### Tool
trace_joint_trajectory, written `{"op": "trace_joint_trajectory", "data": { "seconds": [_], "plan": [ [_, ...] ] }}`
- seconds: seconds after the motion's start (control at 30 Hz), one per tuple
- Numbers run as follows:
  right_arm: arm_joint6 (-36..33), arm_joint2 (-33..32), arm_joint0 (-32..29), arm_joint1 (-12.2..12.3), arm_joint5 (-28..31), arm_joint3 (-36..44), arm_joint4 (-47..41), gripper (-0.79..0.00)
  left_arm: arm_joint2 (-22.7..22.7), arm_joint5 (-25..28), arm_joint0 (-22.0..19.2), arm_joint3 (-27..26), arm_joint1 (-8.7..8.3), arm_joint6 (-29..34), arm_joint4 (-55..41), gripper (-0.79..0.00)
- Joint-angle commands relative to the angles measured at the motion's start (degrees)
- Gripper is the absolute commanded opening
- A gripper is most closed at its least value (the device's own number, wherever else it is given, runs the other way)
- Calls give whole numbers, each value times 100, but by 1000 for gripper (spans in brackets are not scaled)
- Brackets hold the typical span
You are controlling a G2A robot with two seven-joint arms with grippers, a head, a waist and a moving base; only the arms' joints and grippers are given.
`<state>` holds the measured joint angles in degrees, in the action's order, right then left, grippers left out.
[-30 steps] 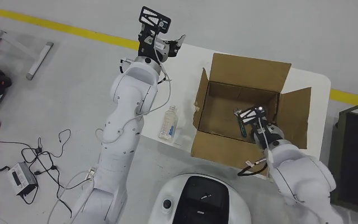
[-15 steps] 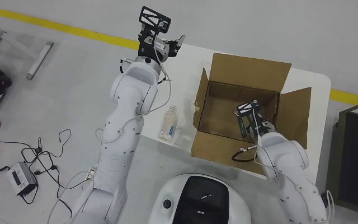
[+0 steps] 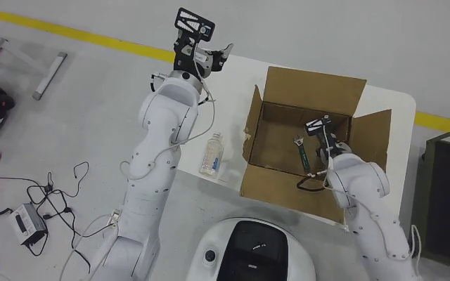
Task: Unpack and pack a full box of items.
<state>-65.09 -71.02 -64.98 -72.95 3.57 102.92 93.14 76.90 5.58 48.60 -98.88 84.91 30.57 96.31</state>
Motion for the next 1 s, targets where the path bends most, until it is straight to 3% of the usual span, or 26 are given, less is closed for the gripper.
{"op": "trace_joint_trajectory", "data": {
  "seconds": [0.0, 0.17, 0.4, 0.43, 0.47, 0.57, 0.67, 0.97],
  "plan": [
    [-82, 128, 408, -37, 119, -489, -107, -785, 0, 0, 0, 0, 0, 0, 0, 0],
    [-258, 536, 1112, -163, 366, -1634, -435, -785, 0, 0, 0, 0, 0, 0, 0, 0],
    [-222, 865, 1620, -317, 191, -2674, -714, -785, 0, 0, 0, 0, 0, 0, 0, 0],
    [-191, 886, 1645, -334, 142, -2740, -762, -742, 0, 0, 0, 0, 0, 0, 0, 0],
    [-157, 890, 1659, -351, 99, -2791, -868, -646, 0, 0, 0, 0, 0, 0, 0, 0],
    [-93, 908, 1663, -383, 21, -2832, -1008, -650, 0, 0, 0, 0, 0, 0, 0, 0],
    [-123, 907, 1621, -390, -27, -2779, -989, -548, 0, 0, 0, 0, 0, 0, 0, 0],
    [-104, 832, 1497, -395, -145, -2897, -934, -514, 0, 0, 0, 0, 0, 0, 0, 0]
  ]
}}
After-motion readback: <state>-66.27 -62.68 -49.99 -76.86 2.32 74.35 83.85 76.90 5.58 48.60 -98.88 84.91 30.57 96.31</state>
